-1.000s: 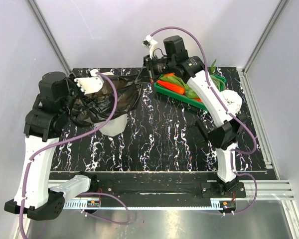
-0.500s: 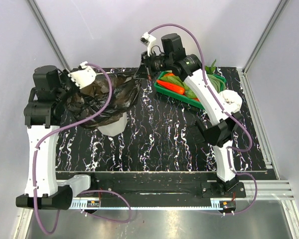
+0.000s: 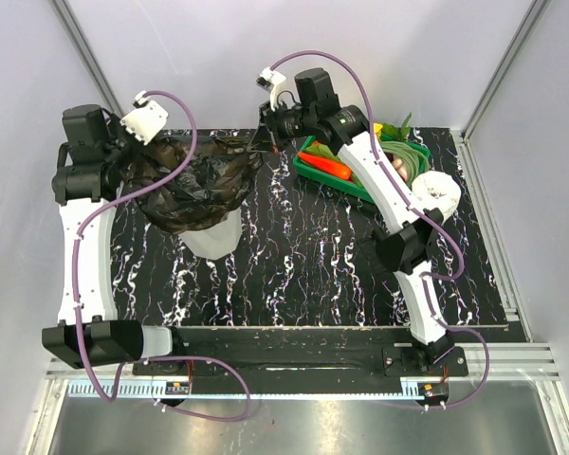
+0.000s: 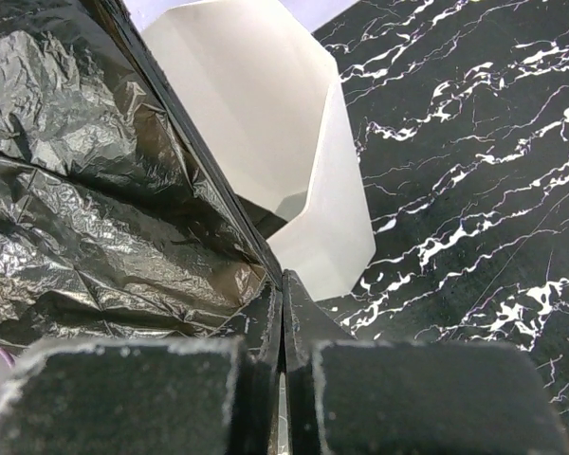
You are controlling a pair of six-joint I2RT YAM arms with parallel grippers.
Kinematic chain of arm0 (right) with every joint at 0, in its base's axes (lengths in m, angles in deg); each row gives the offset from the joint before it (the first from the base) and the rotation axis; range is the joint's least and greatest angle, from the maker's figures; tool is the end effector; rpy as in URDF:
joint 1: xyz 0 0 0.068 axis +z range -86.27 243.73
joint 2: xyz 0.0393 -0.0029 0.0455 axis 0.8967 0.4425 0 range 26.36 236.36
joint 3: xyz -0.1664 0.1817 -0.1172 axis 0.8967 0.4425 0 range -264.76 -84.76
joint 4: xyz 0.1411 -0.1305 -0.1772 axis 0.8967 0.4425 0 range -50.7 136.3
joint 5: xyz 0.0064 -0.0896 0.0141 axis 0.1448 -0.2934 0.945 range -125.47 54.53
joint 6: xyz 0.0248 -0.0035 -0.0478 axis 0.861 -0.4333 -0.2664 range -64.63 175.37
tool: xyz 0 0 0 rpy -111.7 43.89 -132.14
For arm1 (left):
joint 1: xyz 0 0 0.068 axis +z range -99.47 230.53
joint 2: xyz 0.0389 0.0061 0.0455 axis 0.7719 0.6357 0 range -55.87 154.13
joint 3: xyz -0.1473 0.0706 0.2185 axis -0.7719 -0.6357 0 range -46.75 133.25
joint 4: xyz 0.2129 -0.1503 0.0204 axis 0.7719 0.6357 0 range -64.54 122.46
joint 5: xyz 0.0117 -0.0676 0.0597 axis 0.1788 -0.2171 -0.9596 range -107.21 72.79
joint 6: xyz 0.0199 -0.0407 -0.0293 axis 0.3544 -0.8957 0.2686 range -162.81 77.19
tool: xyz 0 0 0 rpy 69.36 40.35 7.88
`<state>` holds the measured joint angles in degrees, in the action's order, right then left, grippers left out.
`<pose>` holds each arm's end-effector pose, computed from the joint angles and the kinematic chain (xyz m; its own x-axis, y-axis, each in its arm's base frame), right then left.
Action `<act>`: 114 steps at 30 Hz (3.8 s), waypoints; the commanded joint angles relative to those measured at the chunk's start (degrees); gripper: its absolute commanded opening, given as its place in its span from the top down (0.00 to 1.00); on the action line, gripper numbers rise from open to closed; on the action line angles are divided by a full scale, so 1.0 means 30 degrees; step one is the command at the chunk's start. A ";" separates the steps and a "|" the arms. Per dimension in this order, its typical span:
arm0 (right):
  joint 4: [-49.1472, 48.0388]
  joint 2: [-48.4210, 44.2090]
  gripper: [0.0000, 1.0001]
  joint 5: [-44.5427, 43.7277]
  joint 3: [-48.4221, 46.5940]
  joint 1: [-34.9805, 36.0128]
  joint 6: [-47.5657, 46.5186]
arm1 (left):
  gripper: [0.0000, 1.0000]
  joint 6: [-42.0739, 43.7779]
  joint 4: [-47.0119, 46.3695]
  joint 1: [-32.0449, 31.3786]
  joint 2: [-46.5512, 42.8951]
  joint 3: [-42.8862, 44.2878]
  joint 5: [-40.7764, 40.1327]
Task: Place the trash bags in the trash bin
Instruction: Place the trash bag in the trash bin.
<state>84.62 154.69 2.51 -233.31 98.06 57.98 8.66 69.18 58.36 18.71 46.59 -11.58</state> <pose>0.3884 0.2918 0.4183 -0.3912 -0.2236 -0.8927 -0.8878 0.3472 0.3021 0.2597 0.0322 0.4574 -0.2977 0.7449 -0.5971 0.2975 0.6667 0.6834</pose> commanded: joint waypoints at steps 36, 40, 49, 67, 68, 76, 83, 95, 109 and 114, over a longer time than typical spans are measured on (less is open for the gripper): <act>-0.0458 0.2516 1.00 -0.0383 0.1263 -0.0368 -0.0196 | 0.96 -0.3619 -0.8453 0.0581 0.2911 -0.4891 0.2108; -0.0896 0.1931 1.00 -0.0413 0.2463 -0.0368 -0.0168 | 0.97 -0.3210 -0.7721 0.0611 0.2298 -0.5711 0.2604; -0.1162 0.1021 1.00 -0.1320 0.4399 -0.0309 -0.0753 | 0.96 -0.3208 -0.6841 0.0874 0.1591 -0.6534 0.3456; -0.1572 -0.0297 1.00 -0.2402 0.6363 -0.0163 -0.2159 | 0.89 -0.3590 -0.5143 0.3598 0.2735 -0.7031 0.9312; -0.1543 -0.0413 1.00 -0.2521 0.6363 -0.0163 -0.2334 | 0.88 -0.3619 -0.5054 0.3657 0.2735 -0.7031 0.9663; -0.1542 -0.1438 1.00 -0.2756 0.7298 -0.0163 -0.2599 | 0.78 -0.4232 -0.4498 0.3628 0.2589 -0.6711 1.2652; -0.1192 -0.2493 1.00 -0.2171 0.7886 -0.0163 -0.2979 | 0.52 -0.4790 -0.4028 0.3599 0.2004 -0.5948 1.4792; -0.0839 -0.5129 1.00 -0.4013 1.0080 -0.0192 -0.4384 | 0.43 -0.5405 -0.4143 0.2167 0.1184 -0.7350 1.4649; -0.0781 -0.6655 1.00 -0.3229 1.1110 -0.0485 -0.3920 | 0.53 -0.7516 -0.7455 -0.0004 0.2179 -0.7529 1.2394; -0.0839 -0.5486 1.00 -0.1468 1.0261 -0.0485 -0.3009 | 0.53 -0.7574 -0.8041 0.0521 0.2149 -0.7764 1.1366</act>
<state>82.61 137.12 -6.96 -198.58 96.66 46.83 -13.35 49.53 58.60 25.38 21.89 24.53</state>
